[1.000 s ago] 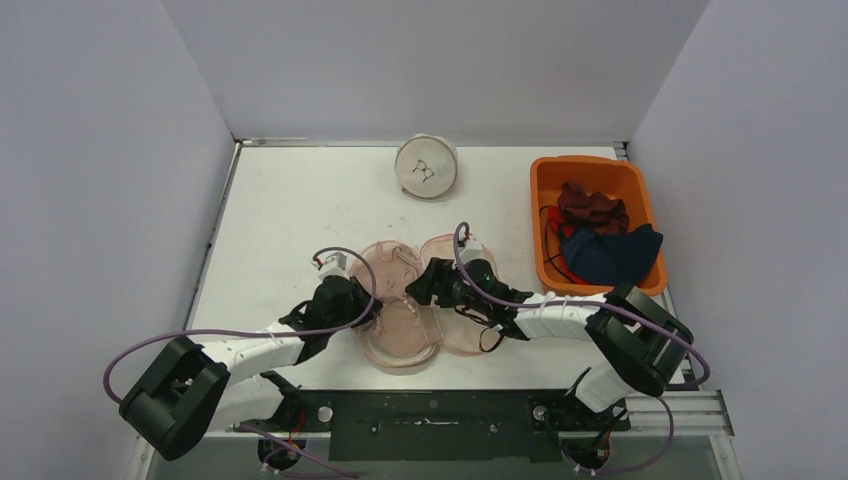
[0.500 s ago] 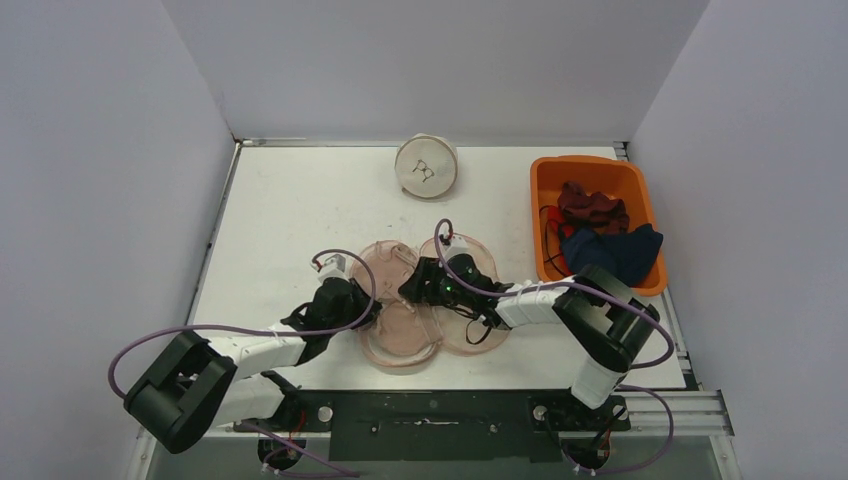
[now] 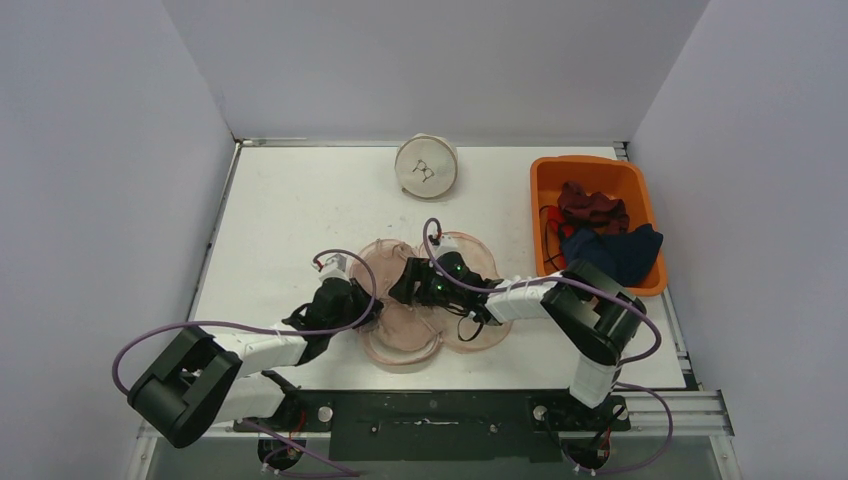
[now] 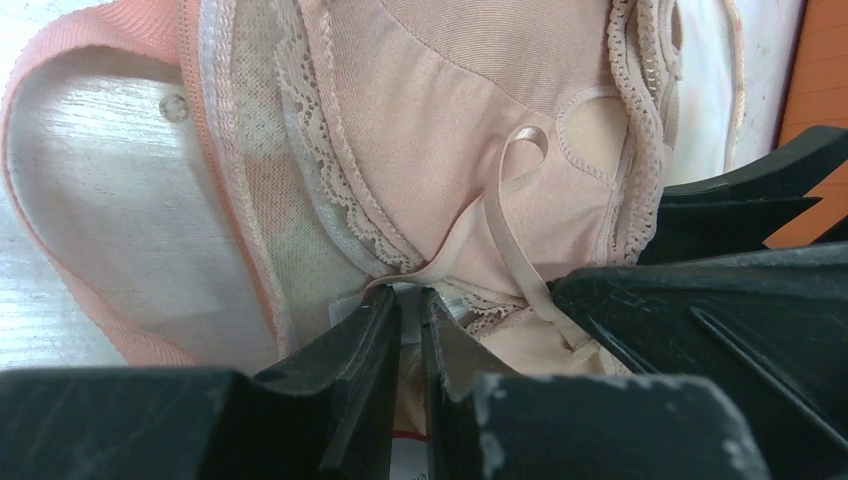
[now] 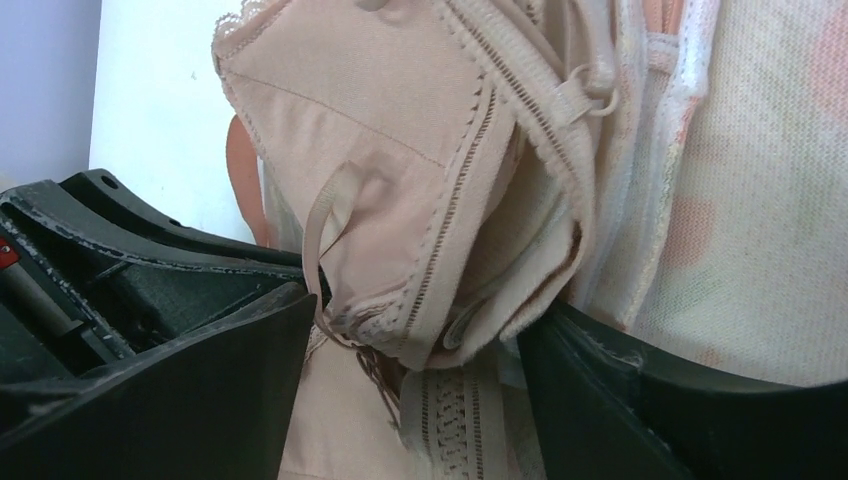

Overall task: Unzip the laundry bag and remove the bra
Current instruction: Pick up the bra from the laundry bag.

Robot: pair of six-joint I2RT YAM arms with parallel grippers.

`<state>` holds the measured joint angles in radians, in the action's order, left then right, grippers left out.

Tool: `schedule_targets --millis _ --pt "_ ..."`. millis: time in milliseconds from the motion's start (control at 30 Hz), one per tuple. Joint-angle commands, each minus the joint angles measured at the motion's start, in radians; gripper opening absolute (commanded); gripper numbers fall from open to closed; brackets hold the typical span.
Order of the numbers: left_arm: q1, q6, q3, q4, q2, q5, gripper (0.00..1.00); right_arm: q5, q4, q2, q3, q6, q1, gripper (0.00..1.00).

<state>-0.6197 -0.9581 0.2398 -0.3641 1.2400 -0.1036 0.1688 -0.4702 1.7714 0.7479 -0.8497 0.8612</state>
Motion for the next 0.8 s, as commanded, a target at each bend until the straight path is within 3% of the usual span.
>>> schedule_targets --millis 0,133,233,600,767 --pt "0.003 0.02 -0.016 -0.002 -0.022 0.007 0.13 -0.064 0.049 -0.056 0.011 0.037 0.011 0.78" --pt "0.003 0.022 -0.018 0.004 -0.033 0.005 0.13 -0.067 0.062 -0.07 0.013 0.057 0.014 0.83" --pt "0.003 0.02 -0.018 0.002 -0.038 0.012 0.13 -0.05 0.066 -0.053 0.033 0.071 0.022 0.8" --pt "0.003 0.019 -0.031 -0.007 -0.062 0.036 0.13 -0.037 0.082 0.013 0.081 0.063 0.048 0.4" --pt "0.003 0.022 -0.03 0.032 -0.107 0.025 0.14 -0.076 0.116 -0.045 0.072 0.097 0.057 0.13"
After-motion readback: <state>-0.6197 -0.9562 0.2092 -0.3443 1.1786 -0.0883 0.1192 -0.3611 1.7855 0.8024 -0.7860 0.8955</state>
